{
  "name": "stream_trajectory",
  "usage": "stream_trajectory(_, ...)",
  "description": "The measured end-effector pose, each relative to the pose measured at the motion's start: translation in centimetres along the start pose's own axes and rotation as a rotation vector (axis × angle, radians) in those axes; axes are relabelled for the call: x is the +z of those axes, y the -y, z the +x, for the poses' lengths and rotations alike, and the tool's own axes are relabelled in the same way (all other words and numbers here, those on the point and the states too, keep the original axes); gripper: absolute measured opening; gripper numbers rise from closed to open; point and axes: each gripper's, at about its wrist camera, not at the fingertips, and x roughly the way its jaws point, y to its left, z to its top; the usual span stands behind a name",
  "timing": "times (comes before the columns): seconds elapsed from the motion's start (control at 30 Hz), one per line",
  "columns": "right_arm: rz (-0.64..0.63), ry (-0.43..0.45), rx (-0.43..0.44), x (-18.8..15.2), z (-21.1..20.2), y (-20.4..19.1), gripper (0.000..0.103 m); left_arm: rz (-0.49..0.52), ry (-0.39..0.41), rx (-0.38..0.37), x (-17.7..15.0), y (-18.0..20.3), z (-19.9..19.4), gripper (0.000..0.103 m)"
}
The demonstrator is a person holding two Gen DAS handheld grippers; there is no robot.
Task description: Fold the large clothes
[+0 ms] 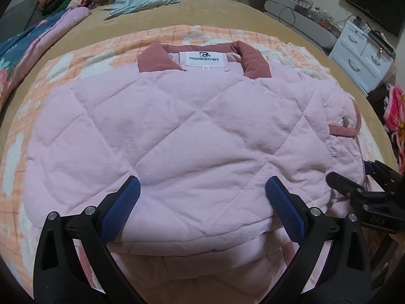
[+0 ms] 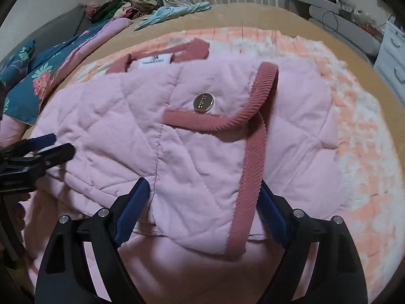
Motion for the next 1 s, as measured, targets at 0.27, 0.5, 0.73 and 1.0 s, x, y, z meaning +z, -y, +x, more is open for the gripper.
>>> stream_trajectory(0.27, 0.019, 0.017, -0.016, 0.2, -0.6, -0.4, 0.083, 0.011, 0.001, 0.035, 0.1, 0.3, 0.1, 0.094)
stream_trajectory(0.5, -0.005, 0.112, -0.057, 1.0, -4.5, -0.5, 0.092, -0.021, 0.026, 0.053, 0.4, 0.3, -2.3, 0.094)
stream_trajectory(0.73, -0.016, 0.188, -0.061, 1.2, -7.7, -0.6, 0.097, 0.000, 0.109, 0.066, 0.3, 1.2, -6.4, 0.094)
stream_trajectory(1.0, -0.062, 0.247, -0.075, 0.9, -10.1, -1.4, 0.098, -0.038, 0.155, 0.061, -0.3, 0.7, -9.8, 0.094)
